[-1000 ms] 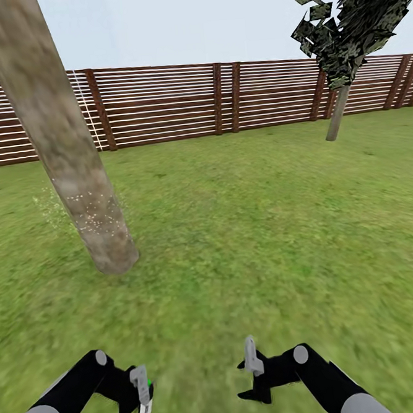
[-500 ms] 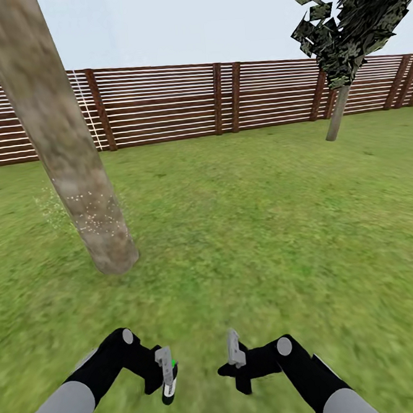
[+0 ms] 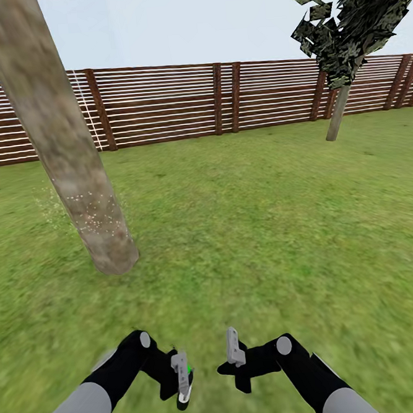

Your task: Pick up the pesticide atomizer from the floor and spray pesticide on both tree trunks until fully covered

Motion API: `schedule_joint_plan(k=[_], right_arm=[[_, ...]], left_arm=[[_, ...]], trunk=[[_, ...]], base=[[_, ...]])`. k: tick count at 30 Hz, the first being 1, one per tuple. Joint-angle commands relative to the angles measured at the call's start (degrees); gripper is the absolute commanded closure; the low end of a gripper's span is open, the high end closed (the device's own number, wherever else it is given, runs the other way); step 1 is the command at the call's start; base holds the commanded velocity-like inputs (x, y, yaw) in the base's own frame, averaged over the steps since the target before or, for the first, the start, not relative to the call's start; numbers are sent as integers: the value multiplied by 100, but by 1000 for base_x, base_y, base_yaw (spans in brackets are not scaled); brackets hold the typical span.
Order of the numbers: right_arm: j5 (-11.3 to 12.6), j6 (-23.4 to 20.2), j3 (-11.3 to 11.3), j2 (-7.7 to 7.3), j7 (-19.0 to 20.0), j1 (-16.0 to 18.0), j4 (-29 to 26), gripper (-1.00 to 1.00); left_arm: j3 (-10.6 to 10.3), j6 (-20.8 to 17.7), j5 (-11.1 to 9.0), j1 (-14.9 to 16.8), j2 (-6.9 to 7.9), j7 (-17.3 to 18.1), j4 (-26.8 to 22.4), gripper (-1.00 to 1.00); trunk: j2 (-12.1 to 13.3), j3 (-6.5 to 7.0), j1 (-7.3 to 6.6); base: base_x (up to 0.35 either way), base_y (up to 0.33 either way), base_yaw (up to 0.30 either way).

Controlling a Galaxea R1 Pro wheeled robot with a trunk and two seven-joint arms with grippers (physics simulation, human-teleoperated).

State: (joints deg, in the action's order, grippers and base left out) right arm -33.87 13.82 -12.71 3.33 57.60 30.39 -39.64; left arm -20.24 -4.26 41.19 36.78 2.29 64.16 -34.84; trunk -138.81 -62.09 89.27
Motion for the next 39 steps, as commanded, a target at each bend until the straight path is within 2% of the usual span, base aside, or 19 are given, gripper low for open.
schedule_joint_plan(k=[1,4,7,13,17,20,24,27,39], right_arm=[[-49,33,5,2,5,2,-6,100],[-42,33,6,3,5,2,-8,100],[-41,33,5,9,5,2,-8,100],[-29,33,5,12,5,2,-161,100],[-28,33,5,18,5,2,-166,100],[-28,33,5,19,5,2,-172,100],[-29,33,3,19,5,2,-167,100],[-31,33,-1,19,5,2,-166,100],[-32,33,-4,19,5,2,-166,100]], left_arm=[[-67,-4,-2,-2,11,17,-9,100],[-98,165,18,-1,-2,18,10,100],[-88,185,187,11,-20,18,6,100],[-85,190,263,15,-196,18,-8,100],[-85,188,261,19,-229,18,-29,100],[-85,188,267,25,-316,18,-31,100],[-77,214,239,39,-334,56,-37,100],[-76,215,237,41,-421,61,-40,100],[-76,233,226,66,-499,74,-32,100]], trunk=[[-2,-5,-1],[-2,-5,-1],[-2,-5,-1],[-2,-5,-1],[-2,-5,-1],[-2,-5,-1],[-2,-5,-1],[-2,-5,-1],[-2,-5,-1]], base=[[0,0,0],[0,0,0],[0,0,0],[0,0,0],[0,0,0],[0,0,0],[0,0,0],[0,0,0],[0,0,0]])
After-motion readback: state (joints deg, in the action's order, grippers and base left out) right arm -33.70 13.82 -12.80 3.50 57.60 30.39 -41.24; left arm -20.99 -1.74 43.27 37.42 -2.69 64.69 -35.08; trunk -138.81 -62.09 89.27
